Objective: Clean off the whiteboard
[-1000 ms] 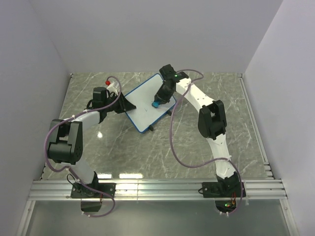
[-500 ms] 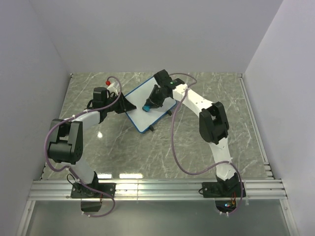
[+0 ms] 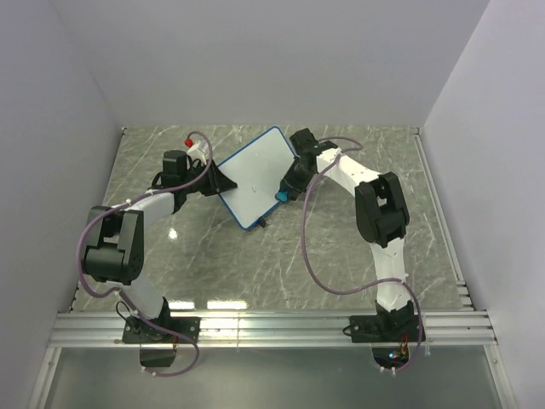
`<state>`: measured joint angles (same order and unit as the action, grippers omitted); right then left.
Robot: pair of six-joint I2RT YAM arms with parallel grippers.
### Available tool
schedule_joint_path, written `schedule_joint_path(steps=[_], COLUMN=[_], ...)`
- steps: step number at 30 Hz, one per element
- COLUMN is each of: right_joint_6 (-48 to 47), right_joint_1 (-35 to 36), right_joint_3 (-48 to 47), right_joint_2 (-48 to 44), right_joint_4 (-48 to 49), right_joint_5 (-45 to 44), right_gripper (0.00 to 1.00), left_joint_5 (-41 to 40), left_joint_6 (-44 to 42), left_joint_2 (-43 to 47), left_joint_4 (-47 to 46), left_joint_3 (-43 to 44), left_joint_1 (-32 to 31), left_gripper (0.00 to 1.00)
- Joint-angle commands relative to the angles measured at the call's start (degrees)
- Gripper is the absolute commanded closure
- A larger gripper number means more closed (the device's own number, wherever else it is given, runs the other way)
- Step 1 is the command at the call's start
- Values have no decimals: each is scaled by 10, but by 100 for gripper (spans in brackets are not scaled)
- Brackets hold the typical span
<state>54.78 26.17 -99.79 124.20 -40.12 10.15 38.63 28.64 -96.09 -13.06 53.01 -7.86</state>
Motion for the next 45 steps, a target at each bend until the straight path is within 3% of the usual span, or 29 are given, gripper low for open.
schedule_joint_path(steps=[1, 7, 17, 22, 27, 39, 43, 45], right_joint_6=[2, 2, 32, 63, 75, 81, 74, 70], right_joint_1=[-17, -20, -16, -7, 19, 118, 133, 140], right_joint_3=[-53, -162, -159, -142, -189, -166, -202, -203], right_joint_2=[31, 85, 97, 79, 100, 106, 122, 120], right_joint_4=[7, -29, -5, 51, 52, 71, 58, 65], right_joint_5=[-42, -44, -15, 23, 46, 107, 122, 128], right_gripper=[100, 100, 100, 100, 100, 100, 100, 100], left_joint_5=[-41, -41, -44, -41, -40, -50, -108, -226], left_joint_6=[-38, -39, -39, -37, -37, -40, -40, -37], left_joint_2=[-14, -11, -6, -9, -16, -21, 9, 34], left_joint_4=[70, 72, 73, 70, 69, 75, 88, 105], left_joint_3=[-7, -7, -10, -10, -7, -3, -12, -23], left_joint_1=[-20, -20, -20, -20, -21, -27, -26, -22], left_gripper=[100, 100, 100, 100, 100, 100, 100, 100])
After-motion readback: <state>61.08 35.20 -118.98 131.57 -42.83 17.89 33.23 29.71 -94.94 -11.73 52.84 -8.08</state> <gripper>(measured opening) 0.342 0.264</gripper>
